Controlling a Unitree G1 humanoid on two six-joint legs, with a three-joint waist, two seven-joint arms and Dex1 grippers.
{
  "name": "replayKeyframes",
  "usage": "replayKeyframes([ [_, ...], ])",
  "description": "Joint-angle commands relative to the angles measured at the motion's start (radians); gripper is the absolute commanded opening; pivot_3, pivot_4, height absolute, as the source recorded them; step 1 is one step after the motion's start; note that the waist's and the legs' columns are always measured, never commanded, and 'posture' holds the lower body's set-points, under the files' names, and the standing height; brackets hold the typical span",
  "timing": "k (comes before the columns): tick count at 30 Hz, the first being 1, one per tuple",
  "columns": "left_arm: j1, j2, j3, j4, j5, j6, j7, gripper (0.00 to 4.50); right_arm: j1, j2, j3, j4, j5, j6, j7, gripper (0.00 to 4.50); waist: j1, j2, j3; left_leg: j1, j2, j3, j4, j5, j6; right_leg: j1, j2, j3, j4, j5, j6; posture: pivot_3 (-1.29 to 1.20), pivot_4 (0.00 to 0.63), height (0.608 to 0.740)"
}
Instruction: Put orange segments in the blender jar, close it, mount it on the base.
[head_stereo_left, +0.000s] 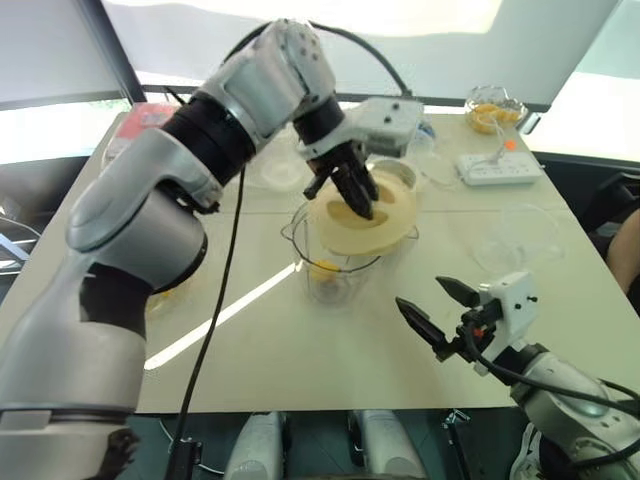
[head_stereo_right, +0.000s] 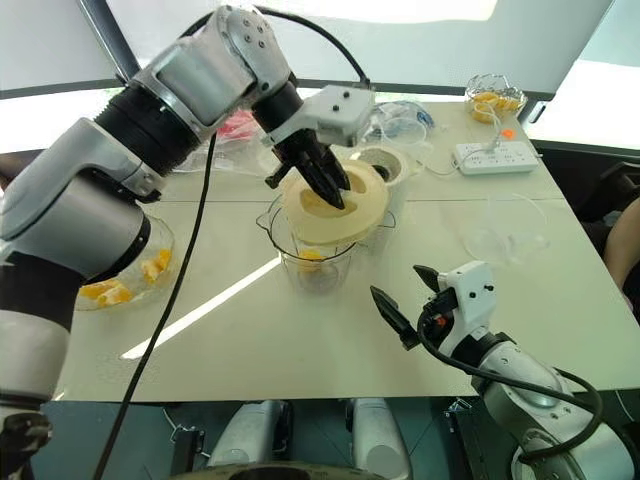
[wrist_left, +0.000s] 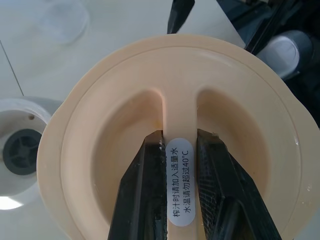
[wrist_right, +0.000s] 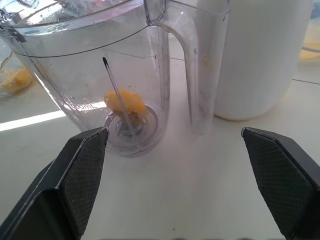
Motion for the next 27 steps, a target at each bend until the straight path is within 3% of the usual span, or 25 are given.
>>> replayKeyframes([
  [1, -0.043, -0.005, -0.007, 0.002, 0.017, -0.036, -0.003, 0.24, -0.003, 0.018, -0.004, -0.023, -0.02, -0.026, -0.004, 4.5, 0.001, 0.0, 0.0, 0.0, 0.0, 0.0, 0.0, 0.0, 0.0, 0.0, 0.0, 0.0, 0.0, 0.0, 0.0, 0.0, 0.15, 0.74],
  [12, 0.003, 0.011, -0.041, -0.017, 0.043, -0.068, -0.003, 0.24, -0.025, 0.045, 0.006, 0.01, -0.074, -0.04, 0.005, 4.5, 0.001, 0.0, 0.0, 0.0, 0.0, 0.0, 0.0, 0.0, 0.0, 0.0, -0.001, 0.0, -0.001, 0.0, 0.0, 0.0, 0.15, 0.74],
  [27, 0.045, 0.063, -0.082, -0.179, 0.025, -0.016, -0.003, 0.24, -0.05, 0.065, 0.009, 0.031, -0.117, -0.037, 0.023, 4.5, 0.001, 0.001, -0.001, 0.0, 0.001, 0.0, 0.002, 0.0, 0.0, 0.001, -0.001, 0.0, 0.0, 0.0, 0.0, 0.0, 0.15, 0.74],
])
